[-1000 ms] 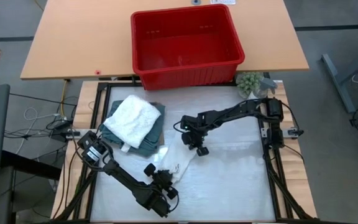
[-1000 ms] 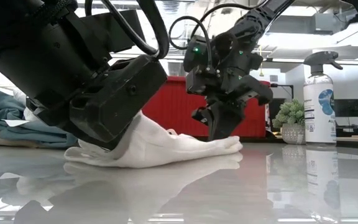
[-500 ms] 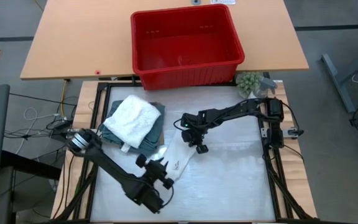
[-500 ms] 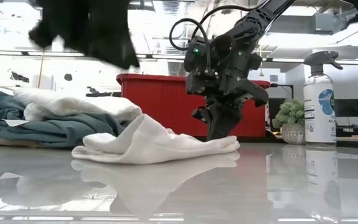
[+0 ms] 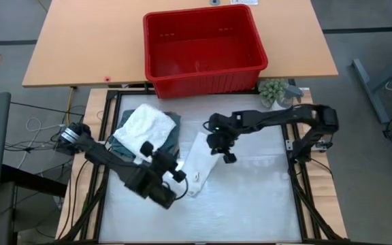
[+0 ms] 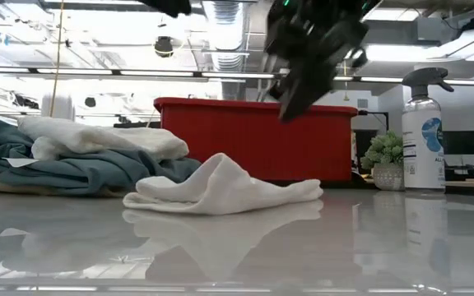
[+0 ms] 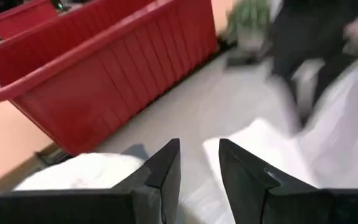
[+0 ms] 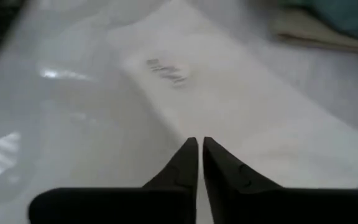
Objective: Fold Laundry from Bin
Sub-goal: Fold the white underwear in the red bin
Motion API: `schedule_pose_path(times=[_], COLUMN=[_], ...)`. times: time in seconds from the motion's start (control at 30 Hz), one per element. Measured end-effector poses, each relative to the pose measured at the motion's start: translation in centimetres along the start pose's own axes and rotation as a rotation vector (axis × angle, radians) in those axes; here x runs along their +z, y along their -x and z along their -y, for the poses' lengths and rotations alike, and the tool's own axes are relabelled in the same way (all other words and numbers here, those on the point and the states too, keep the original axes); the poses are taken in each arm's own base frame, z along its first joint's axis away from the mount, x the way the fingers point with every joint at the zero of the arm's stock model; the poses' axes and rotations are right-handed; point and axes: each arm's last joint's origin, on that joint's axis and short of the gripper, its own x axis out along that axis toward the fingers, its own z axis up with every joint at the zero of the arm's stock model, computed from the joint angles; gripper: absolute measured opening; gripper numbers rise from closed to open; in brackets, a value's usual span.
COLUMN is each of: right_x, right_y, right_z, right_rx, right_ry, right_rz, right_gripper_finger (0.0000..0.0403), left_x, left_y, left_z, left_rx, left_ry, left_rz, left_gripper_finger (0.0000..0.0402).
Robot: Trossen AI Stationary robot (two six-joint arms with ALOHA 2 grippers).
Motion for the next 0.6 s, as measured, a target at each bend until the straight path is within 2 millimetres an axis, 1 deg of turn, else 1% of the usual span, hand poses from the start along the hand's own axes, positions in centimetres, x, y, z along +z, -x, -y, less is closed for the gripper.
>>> schedule_pose_path(times=[0.1,0.17,0.2,0.27,0.3,0.33,0.4,0.47,0.53,0.6], right_x=[0.2,0.1,0.1,-0.2,-0.4,-0.5,-0.5,-0.4,0.0,0.6], right_y=[1.8,2.9,3.3,4.5,5.1,5.5,6.2,6.5,6.5,5.9], right_z=[-2.6,-4.2,-5.1,-6.8,-7.5,-8.2,-9.6,-10.9,-12.2,-13.5], right_rx=[0.043,0.058,0.066,0.086,0.087,0.077,0.032,-0.037,-0.120,-0.206], right_ry=[0.031,0.048,0.049,0.034,0.019,-0.005,-0.057,-0.108,-0.136,-0.127], right_rz=[-0.025,-0.052,-0.064,-0.092,-0.110,-0.123,-0.133,-0.125,-0.083,-0.026], right_gripper_finger=[0.0066,0.0083,0.0092,0.0110,0.0118,0.0127,0.0144,0.0160,0.0176,0.0192], left_x=[0.7,1.6,2.1,3.5,4.4,5.1,6.2,7.3,8.2,7.8], left_y=[-1.9,-3.1,-3.5,-4.1,-4.3,-4.5,-4.9,-5.5,-6.0,-6.6], left_z=[0.3,1.1,1.6,2.2,2.3,2.0,0.5,-1.7,-3.9,-6.2], left_rx=[-0.026,-0.124,-0.221,-0.484,-0.615,-0.699,-0.746,-0.718,-0.729,-0.816], left_ry=[-0.096,-0.187,-0.250,-0.347,-0.378,-0.416,-0.491,-0.537,-0.518,-0.447], left_rz=[-0.076,-0.120,-0.143,-0.154,-0.132,-0.110,-0.082,-0.069,-0.048,-0.009], left_gripper_finger=[0.0100,0.0097,0.0094,0.0086,0.0081,0.0076,0.0066,0.0058,0.0052,0.0049])
